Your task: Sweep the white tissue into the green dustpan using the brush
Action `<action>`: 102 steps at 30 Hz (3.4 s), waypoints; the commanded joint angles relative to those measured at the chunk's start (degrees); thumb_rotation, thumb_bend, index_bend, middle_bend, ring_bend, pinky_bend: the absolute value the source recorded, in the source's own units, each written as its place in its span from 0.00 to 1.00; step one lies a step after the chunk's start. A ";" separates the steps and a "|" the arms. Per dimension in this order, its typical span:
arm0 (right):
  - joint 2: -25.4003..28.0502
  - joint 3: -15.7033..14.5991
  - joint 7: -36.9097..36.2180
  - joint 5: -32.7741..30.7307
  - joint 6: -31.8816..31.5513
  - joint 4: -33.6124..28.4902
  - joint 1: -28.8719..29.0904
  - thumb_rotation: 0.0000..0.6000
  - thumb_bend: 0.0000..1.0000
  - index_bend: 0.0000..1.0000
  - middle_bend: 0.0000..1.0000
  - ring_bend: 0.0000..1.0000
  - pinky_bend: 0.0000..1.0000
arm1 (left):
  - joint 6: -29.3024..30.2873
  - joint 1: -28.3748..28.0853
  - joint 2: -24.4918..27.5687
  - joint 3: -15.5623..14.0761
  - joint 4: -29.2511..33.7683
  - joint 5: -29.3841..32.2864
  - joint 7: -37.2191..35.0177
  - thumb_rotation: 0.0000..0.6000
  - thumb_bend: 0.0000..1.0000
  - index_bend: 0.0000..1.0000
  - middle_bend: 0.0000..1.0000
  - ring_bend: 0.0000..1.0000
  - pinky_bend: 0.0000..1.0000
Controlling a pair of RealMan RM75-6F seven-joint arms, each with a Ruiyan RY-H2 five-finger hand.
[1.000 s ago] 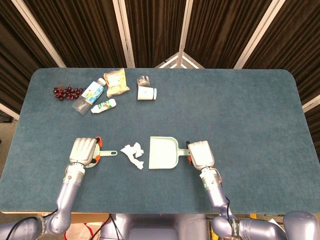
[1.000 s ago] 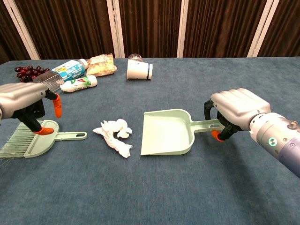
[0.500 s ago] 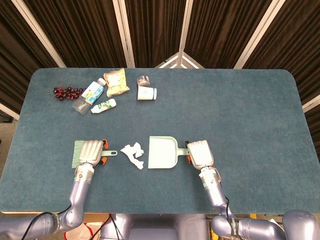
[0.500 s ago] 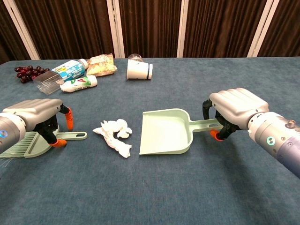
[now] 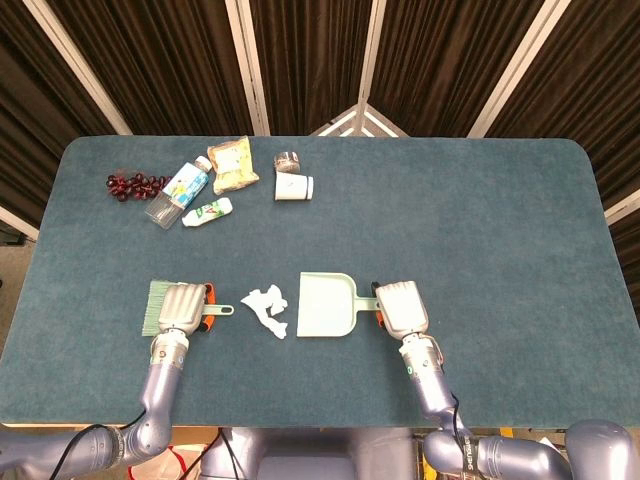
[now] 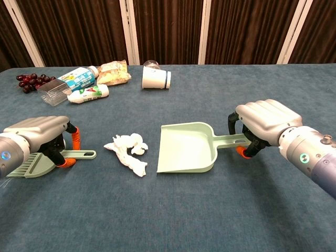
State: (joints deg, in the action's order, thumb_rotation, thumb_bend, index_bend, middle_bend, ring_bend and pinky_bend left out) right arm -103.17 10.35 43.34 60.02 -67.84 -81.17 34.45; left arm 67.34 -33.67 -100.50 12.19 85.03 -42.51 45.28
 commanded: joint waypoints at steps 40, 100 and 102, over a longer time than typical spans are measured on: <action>0.86 -0.43 3.67 -1.18 -1.34 -3.78 0.84 1.00 0.36 0.50 0.88 0.85 0.86 | 8.07 0.31 -6.55 5.31 12.71 -8.29 -17.29 1.00 0.69 0.80 1.00 1.00 1.00; 1.39 -0.82 5.06 -2.56 -2.46 -5.63 1.05 1.00 0.36 0.50 0.88 0.85 0.86 | 6.49 -1.63 -6.14 8.58 15.16 -25.60 -35.45 1.00 0.68 0.80 1.00 1.00 1.00; 1.53 -0.84 5.16 -2.73 -2.46 -5.76 1.02 1.00 0.36 0.50 0.88 0.85 0.86 | 6.30 -1.28 -4.59 8.48 15.78 -25.36 -34.82 1.00 0.68 0.80 1.00 1.00 1.00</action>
State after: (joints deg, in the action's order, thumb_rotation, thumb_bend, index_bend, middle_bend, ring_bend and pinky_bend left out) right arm -101.66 9.52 48.49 57.29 -70.29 -86.91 35.47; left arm 73.83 -35.35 -106.11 20.68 100.18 -68.06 9.94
